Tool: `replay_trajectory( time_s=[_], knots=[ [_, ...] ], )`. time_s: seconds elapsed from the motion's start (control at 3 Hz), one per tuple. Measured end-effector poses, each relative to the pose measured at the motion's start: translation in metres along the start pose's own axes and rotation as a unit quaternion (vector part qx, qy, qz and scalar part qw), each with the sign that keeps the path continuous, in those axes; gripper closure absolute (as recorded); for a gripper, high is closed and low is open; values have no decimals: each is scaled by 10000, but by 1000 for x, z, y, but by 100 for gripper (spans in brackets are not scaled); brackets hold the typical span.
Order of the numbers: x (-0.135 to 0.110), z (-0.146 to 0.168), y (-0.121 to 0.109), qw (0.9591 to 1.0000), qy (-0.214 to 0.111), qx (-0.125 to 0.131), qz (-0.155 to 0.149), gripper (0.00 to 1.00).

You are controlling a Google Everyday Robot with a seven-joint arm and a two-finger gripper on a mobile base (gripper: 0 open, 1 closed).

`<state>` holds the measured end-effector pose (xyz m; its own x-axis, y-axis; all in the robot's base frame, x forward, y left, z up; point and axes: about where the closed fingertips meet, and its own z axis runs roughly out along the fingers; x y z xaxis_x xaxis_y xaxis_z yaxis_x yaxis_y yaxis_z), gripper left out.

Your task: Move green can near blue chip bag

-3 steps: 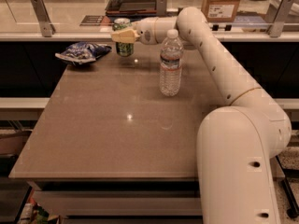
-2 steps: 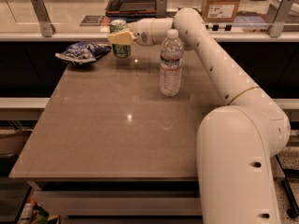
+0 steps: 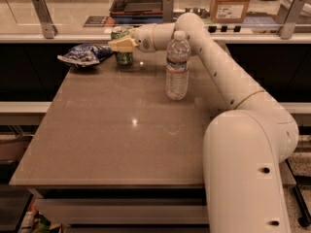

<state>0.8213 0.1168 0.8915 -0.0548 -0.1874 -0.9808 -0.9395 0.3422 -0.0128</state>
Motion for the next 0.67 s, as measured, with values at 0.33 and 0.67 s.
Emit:
replay_trajectory(
  time_s=[0.33,0.67],
  knots=[
    [0,3,2,10000,-1,-27,8,82],
    [1,7,4,10000,1,-53,12,58]
  ],
)
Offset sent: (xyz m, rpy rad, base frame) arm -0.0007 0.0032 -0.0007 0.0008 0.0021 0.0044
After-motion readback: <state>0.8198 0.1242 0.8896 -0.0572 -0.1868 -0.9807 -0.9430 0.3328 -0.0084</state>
